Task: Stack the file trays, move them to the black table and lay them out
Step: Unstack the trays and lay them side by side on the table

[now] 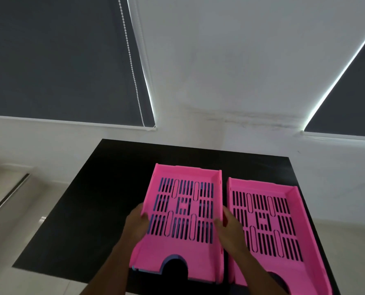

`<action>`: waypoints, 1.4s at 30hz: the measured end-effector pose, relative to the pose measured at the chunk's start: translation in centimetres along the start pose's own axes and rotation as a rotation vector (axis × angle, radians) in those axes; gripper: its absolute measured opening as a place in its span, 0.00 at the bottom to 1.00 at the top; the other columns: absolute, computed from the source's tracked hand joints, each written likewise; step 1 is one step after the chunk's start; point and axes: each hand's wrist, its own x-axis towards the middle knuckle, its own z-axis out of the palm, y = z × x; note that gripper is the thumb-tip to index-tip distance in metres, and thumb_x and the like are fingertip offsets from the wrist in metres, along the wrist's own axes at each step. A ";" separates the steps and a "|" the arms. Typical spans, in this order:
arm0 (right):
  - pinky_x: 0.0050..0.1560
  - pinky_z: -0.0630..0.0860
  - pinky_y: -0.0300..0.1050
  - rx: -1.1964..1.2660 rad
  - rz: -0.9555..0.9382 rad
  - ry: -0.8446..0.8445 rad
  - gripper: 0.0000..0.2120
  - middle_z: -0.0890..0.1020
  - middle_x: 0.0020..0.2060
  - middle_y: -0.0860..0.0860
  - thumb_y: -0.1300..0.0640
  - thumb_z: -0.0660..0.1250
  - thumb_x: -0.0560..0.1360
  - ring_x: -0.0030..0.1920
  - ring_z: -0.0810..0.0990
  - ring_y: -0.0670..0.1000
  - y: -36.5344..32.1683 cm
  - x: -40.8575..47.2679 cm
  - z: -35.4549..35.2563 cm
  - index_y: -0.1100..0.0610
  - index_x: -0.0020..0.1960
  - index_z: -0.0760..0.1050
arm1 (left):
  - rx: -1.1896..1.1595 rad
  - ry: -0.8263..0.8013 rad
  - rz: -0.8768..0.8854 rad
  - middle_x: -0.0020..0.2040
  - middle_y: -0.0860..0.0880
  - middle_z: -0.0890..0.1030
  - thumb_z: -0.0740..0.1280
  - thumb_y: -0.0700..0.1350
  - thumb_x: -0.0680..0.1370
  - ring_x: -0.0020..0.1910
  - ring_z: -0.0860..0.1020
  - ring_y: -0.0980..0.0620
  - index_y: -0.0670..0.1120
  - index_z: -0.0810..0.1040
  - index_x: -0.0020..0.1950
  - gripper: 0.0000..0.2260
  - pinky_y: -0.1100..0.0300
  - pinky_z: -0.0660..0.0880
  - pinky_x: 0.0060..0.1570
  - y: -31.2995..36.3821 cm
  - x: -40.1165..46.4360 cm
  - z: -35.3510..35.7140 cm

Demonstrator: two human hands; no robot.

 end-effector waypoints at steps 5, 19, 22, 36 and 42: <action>0.65 0.77 0.57 -0.003 0.019 0.073 0.21 0.80 0.57 0.49 0.65 0.60 0.81 0.56 0.82 0.50 0.3 -0.1 1.4 0.59 0.74 0.67 | -0.078 -0.083 0.052 0.47 0.45 0.84 0.59 0.42 0.82 0.44 0.85 0.48 0.47 0.77 0.53 0.08 0.57 0.81 0.40 0.2 -0.2 -0.8; 0.37 0.76 0.34 -0.023 -0.106 0.099 0.10 0.81 0.40 0.48 0.67 0.59 0.79 0.37 0.81 0.44 -6.6 1.4 9.2 0.56 0.53 0.76 | -0.103 0.040 0.097 0.46 0.43 0.84 0.60 0.38 0.81 0.41 0.85 0.47 0.44 0.79 0.56 0.09 0.59 0.79 0.36 -2.2 3.7 -10.9; 0.35 0.78 0.35 -0.031 -0.126 0.062 0.10 0.81 0.40 0.49 0.67 0.61 0.79 0.37 0.81 0.47 -8.4 1.7 12.7 0.54 0.51 0.76 | -0.069 0.077 0.078 0.47 0.44 0.84 0.59 0.37 0.81 0.41 0.85 0.46 0.44 0.78 0.59 0.11 0.57 0.80 0.37 -4.0 4.8 -14.4; 0.45 0.79 0.33 -0.017 -0.102 -0.123 0.15 0.83 0.50 0.49 0.66 0.61 0.80 0.46 0.82 0.41 -11.5 2.3 25.3 0.54 0.63 0.76 | 0.007 0.194 -0.021 0.46 0.39 0.83 0.57 0.32 0.79 0.44 0.83 0.36 0.40 0.77 0.61 0.14 0.53 0.79 0.35 -13.5 8.4 -23.0; 0.40 0.76 0.29 -0.119 -0.027 -0.138 0.16 0.84 0.53 0.52 0.67 0.61 0.79 0.44 0.81 0.39 -10.4 3.1 26.9 0.57 0.64 0.76 | -0.001 0.153 -0.013 0.41 0.41 0.82 0.57 0.33 0.80 0.34 0.80 0.48 0.41 0.77 0.53 0.10 0.60 0.74 0.31 -15.8 9.6 -22.1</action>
